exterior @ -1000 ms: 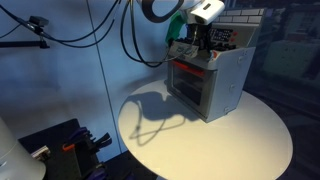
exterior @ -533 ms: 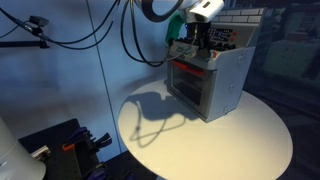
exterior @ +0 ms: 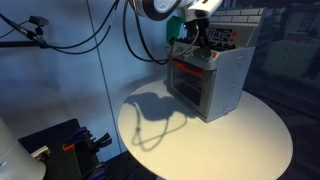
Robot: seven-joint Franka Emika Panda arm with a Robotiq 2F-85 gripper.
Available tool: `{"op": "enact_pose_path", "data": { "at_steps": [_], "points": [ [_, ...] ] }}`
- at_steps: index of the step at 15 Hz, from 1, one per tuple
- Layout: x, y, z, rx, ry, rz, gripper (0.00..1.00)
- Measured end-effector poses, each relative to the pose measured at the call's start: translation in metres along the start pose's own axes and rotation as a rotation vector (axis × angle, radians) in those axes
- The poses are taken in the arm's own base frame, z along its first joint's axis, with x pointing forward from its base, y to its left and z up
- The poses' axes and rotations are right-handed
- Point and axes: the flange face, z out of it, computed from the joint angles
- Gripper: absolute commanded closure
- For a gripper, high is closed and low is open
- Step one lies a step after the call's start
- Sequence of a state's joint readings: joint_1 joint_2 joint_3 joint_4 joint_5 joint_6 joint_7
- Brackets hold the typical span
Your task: Turn the rightmost knob on the stove to the left
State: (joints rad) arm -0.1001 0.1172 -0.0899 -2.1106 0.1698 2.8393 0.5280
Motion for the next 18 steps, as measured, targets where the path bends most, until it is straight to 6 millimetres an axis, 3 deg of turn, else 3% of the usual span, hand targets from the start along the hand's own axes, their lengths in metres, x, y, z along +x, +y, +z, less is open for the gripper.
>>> {"op": "enact_pose_path", "data": {
  "at_steps": [18],
  "points": [
    [-0.015, -0.016, -0.004, -0.134, 0.043, -0.359, 0.90]
  ]
}}
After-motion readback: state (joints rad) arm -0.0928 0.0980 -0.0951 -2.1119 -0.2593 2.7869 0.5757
